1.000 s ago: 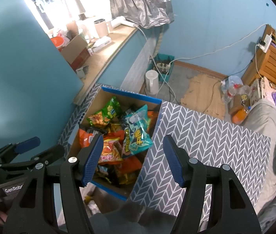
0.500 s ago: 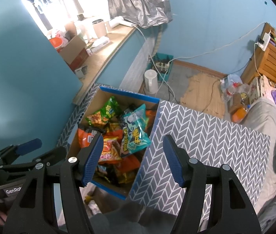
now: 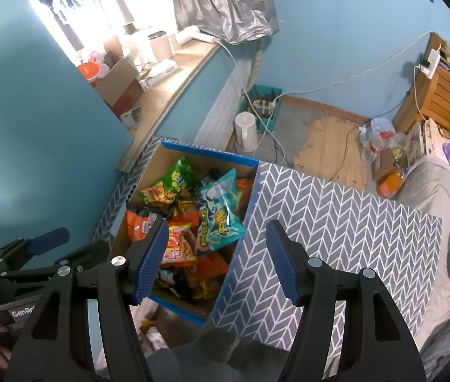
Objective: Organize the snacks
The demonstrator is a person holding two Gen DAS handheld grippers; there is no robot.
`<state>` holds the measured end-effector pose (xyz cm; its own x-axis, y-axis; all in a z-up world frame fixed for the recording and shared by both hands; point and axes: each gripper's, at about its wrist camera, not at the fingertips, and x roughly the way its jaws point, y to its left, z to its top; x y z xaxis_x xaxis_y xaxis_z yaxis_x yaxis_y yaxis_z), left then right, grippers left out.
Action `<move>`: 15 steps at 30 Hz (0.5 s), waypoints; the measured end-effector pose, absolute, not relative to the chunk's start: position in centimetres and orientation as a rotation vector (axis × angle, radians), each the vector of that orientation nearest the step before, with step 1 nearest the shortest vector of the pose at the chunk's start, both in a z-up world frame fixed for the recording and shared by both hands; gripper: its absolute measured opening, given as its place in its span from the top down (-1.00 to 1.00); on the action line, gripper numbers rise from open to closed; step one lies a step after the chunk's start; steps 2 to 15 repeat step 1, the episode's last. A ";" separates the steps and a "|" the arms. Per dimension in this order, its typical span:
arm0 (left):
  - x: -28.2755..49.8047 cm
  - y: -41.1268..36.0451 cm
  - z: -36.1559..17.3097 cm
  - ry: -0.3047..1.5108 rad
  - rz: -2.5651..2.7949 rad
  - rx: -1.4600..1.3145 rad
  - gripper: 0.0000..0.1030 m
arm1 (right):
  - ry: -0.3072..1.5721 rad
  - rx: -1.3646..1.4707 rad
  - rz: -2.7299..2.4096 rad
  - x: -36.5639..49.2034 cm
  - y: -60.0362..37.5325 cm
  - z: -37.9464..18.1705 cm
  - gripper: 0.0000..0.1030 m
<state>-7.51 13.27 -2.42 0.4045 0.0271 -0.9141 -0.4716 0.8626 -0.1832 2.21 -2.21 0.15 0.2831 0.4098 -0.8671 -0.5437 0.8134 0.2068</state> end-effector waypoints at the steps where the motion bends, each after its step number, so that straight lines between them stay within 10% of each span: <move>1: -7.5 13.3 -2.4 1.118 0.328 -0.454 -0.63 | 1.114 -0.137 0.640 2.2 -2.1 0.1 -0.23; 15: -7.5 13.3 -2.4 1.118 0.328 -0.454 -0.63 | 1.114 -0.137 0.640 2.2 -2.1 0.1 -0.23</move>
